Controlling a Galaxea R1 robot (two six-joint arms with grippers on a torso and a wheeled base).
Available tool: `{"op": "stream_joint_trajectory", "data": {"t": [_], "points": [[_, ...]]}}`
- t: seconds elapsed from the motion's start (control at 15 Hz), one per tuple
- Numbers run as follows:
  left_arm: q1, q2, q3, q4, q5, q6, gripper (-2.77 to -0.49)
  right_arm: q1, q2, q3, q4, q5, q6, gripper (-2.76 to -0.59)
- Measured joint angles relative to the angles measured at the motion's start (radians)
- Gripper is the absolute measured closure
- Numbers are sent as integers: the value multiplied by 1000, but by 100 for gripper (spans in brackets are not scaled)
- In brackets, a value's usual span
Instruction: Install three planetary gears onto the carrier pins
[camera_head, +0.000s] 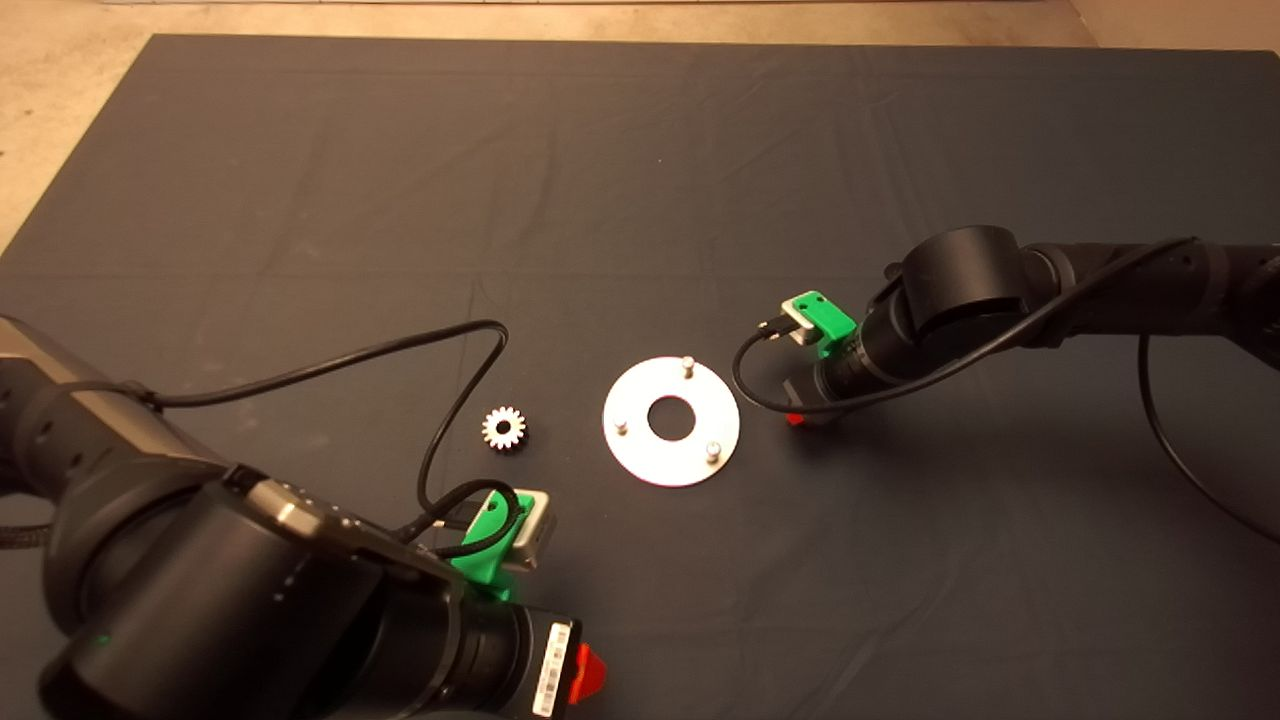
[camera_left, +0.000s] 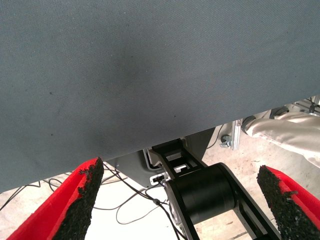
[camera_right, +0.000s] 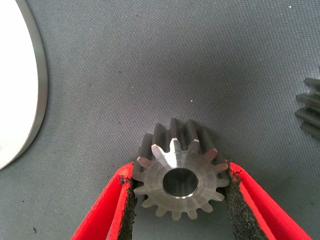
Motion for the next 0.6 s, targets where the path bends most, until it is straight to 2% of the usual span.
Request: {"op": "stream_joint_trajectory", "data": {"t": [0.6], "points": [[0, 3, 0, 1, 0, 0, -219, 0, 0, 1, 0, -4, -1, -105]]}}
